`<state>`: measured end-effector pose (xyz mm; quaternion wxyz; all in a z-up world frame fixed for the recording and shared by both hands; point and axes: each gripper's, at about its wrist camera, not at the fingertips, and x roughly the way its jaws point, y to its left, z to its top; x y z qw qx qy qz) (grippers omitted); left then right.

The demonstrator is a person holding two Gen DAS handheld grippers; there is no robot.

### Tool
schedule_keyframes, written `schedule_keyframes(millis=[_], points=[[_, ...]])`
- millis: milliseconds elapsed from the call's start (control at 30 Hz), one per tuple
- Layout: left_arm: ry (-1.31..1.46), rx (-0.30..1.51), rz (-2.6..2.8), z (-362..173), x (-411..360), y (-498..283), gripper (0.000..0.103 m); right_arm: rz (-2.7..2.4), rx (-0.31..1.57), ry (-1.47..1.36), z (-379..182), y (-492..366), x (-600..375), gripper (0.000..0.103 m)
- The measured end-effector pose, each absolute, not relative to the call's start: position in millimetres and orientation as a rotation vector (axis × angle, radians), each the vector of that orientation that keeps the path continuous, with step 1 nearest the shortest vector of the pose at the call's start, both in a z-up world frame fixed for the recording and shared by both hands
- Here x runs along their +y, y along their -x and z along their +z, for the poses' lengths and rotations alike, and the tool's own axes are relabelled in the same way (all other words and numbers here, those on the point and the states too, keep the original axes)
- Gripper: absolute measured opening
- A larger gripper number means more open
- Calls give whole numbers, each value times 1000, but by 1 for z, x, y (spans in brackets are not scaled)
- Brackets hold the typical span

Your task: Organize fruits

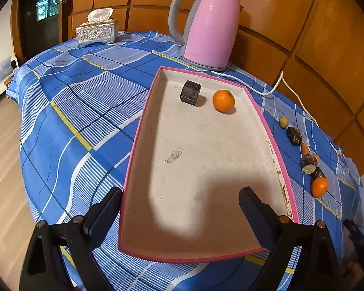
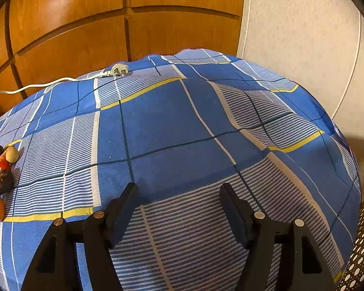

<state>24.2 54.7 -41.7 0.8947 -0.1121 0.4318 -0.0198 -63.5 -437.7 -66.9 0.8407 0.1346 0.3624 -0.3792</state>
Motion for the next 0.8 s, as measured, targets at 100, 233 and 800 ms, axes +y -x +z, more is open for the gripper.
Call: schedule_keyframes(millis=[100,233,800], points=[[224,913,-32,-39,57,-23,96,-803,764,-282,-67,63,-437,71],[230,890,31,-31,74,-12,96,-798,762,-285,-68,63,-437,72],[100,859,-256,5,-8,-38,94,-797,758,-280,-68,62,-437,75]])
